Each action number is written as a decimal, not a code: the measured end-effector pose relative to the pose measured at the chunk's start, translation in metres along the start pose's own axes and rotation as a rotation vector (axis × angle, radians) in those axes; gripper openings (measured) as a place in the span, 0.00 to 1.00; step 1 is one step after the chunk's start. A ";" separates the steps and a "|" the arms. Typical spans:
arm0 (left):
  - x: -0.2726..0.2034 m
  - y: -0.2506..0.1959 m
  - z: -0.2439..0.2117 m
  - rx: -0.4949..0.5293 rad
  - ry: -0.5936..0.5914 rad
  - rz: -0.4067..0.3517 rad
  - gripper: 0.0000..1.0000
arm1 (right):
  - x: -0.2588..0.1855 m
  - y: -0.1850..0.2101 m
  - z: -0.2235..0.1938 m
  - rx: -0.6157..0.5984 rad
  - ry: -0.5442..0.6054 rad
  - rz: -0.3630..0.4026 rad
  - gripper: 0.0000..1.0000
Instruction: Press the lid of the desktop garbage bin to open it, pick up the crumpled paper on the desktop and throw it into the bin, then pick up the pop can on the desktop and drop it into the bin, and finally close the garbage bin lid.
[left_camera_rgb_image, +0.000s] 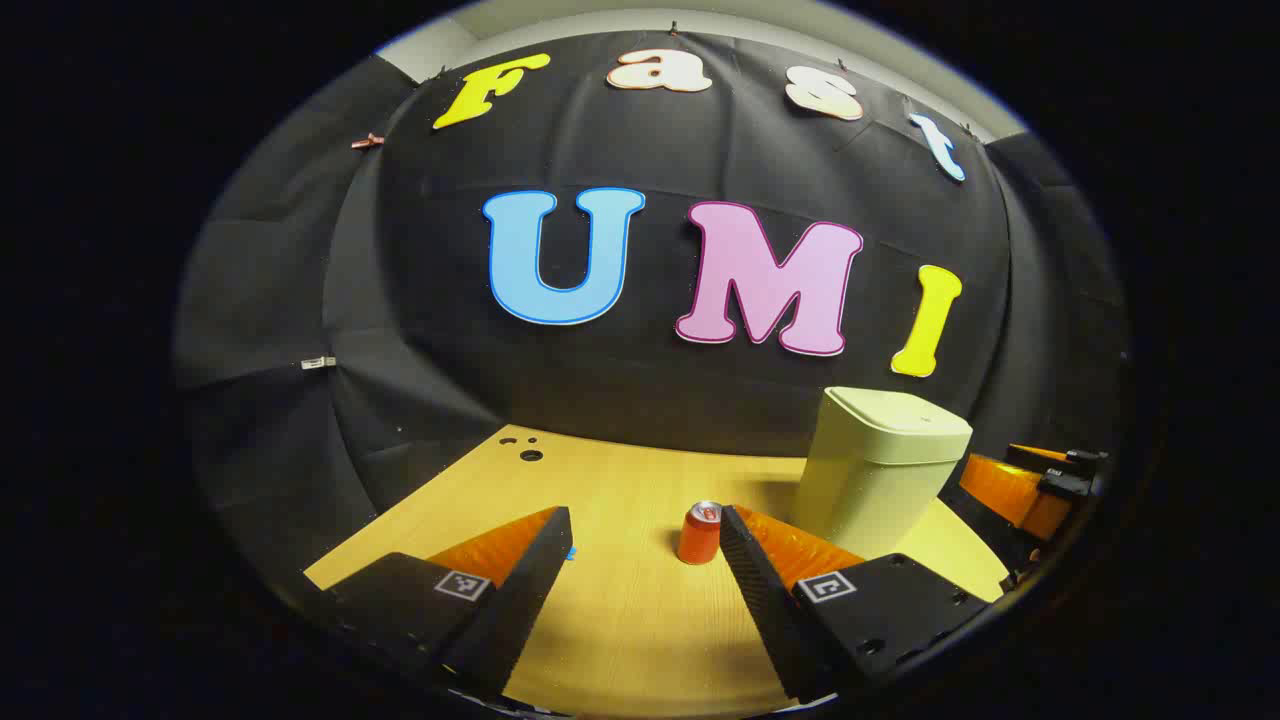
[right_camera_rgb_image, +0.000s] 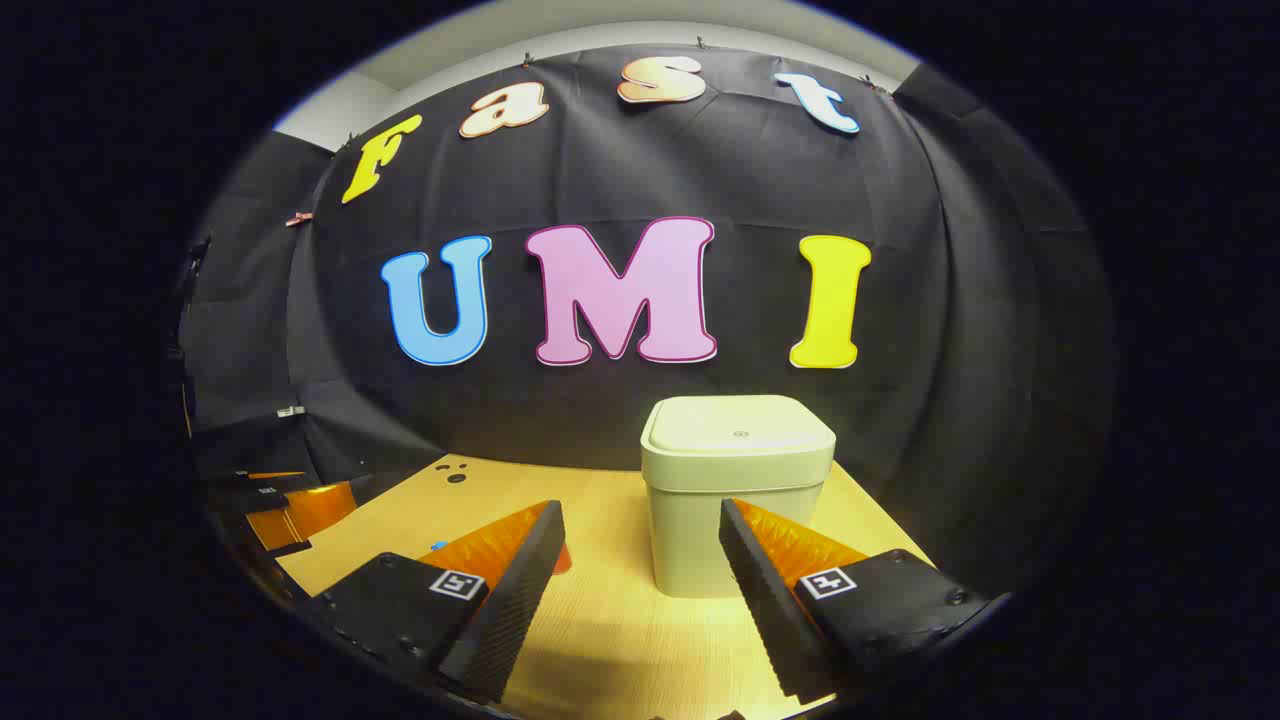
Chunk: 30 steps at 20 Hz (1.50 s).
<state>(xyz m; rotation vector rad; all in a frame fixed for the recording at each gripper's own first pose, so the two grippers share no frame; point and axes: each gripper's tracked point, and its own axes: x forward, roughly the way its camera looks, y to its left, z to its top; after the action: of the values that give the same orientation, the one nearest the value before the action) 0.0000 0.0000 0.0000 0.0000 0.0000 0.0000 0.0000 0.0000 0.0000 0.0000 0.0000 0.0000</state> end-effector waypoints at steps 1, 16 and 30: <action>0.002 0.000 0.001 -0.002 0.003 -0.002 0.95 | 0.000 0.000 -0.002 0.001 0.004 0.000 0.98; 0.020 0.004 0.015 0.072 -0.034 -0.049 0.95 | 0.018 0.008 0.002 -0.027 0.000 0.018 0.98; 0.028 0.009 0.001 0.083 0.005 -0.072 0.96 | 0.031 0.015 0.009 -0.047 -0.019 0.019 0.84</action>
<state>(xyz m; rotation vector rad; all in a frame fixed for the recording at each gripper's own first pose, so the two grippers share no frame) 0.0281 0.0089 0.0015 0.0826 0.0052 -0.0721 0.0314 0.0148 0.0089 -0.0468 -0.0191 0.0191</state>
